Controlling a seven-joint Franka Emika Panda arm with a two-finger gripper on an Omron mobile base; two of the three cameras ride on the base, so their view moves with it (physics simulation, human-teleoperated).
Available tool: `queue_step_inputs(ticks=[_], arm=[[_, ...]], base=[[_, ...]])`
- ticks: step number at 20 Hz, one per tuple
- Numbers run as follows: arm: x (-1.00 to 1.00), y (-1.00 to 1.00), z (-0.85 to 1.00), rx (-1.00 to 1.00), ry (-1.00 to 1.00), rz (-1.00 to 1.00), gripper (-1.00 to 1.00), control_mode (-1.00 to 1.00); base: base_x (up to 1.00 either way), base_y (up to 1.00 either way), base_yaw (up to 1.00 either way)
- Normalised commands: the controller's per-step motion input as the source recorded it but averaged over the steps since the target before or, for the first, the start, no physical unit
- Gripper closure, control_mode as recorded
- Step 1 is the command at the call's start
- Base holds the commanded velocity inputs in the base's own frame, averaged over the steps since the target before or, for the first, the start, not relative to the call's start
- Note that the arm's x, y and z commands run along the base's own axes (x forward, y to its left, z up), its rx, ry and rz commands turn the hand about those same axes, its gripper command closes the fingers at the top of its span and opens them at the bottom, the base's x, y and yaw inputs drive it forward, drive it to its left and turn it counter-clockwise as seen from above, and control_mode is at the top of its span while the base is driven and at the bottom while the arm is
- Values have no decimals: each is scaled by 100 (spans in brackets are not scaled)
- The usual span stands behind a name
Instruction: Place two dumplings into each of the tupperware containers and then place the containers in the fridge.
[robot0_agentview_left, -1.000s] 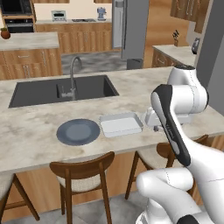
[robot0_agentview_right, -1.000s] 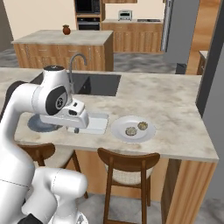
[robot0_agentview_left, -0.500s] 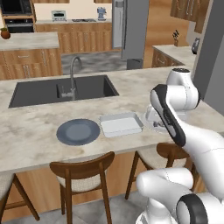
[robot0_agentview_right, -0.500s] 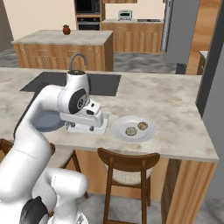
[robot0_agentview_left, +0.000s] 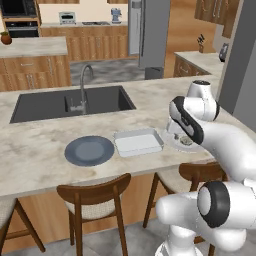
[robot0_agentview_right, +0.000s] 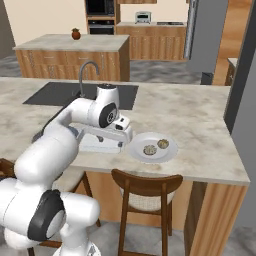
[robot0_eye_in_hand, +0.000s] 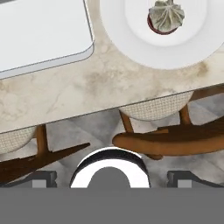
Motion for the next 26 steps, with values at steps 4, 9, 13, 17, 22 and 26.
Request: queue_step_inputs(ticks=[4,9,13,17,22,26], arm=[[63,-51,-39,0,0,-5,-100,-100],[45,-41,-43,0,2,-5,-100,-100],[42,-33,-25,0,7,-2,-100,-100],[41,-32,-25,0,2,0,-100,-100],[40,-13,-39,0,0,0,-100,-100],[23,-5,-32,0,0,0,-100,-100]], base=[[0,0,0],[0,0,0],[0,0,0],[0,0,0],[0,0,0],[0,0,0]])
